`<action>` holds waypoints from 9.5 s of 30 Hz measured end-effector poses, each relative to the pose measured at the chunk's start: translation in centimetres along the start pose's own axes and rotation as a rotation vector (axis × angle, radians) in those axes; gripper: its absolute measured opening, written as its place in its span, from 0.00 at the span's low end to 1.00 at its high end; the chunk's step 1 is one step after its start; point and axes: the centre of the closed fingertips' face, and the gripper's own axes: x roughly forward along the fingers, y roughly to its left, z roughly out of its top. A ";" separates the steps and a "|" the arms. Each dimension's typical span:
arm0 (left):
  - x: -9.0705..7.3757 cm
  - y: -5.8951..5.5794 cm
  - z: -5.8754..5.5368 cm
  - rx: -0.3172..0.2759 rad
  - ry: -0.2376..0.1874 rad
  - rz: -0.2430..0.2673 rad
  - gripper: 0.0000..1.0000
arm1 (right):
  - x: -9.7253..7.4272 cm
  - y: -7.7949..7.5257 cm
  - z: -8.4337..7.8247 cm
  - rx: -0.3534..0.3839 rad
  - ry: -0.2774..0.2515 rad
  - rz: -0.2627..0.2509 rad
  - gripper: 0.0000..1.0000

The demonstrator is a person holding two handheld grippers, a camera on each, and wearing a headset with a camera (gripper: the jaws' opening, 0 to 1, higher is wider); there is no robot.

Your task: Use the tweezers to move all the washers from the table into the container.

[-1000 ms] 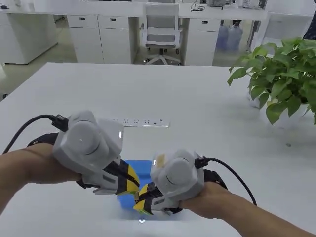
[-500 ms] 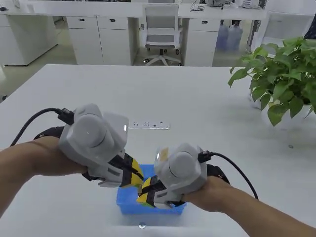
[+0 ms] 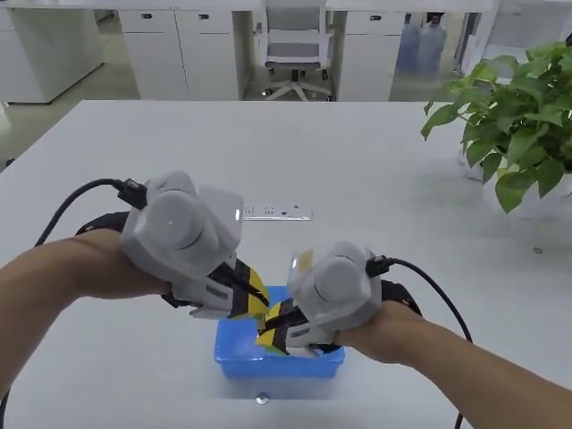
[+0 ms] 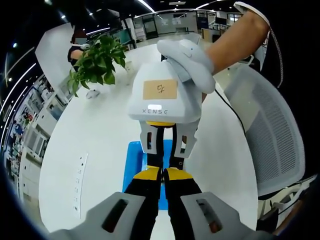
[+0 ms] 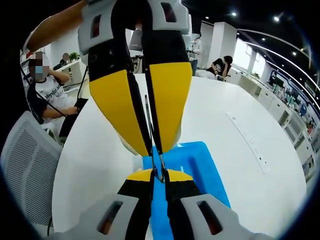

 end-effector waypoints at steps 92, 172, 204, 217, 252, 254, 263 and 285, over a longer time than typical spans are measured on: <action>0.8 -0.9 0.8 0.008 -0.002 -0.008 0.06 | -1.2 0.2 -1.2 -0.013 0.023 -0.029 0.11; 3.3 -5.9 -3.8 -0.097 0.028 -0.078 0.07 | 3.2 5.5 -4.3 0.021 0.013 0.049 0.11; 3.8 -5.2 -3.6 -0.120 0.003 -0.084 0.06 | 3.4 5.2 -4.7 0.084 0.017 0.054 0.10; 3.5 -5.1 -3.2 -0.109 0.001 -0.077 0.06 | 3.0 5.4 -4.4 0.085 0.015 0.058 0.09; -0.9 -4.4 0.2 -0.068 -0.033 0.006 0.06 | -0.6 4.5 -0.2 -0.008 0.003 -0.001 0.09; -1.0 -4.3 0.4 -0.064 -0.034 0.009 0.06 | -0.7 4.4 -0.1 -0.014 0.004 -0.003 0.09; -1.2 -3.6 1.0 -0.048 -0.038 0.018 0.06 | -1.3 3.4 0.1 -0.032 0.014 -0.015 0.10; 0.2 -0.9 1.3 -0.024 -0.044 0.033 0.06 | -1.6 0.3 -0.9 -0.020 0.016 -0.047 0.10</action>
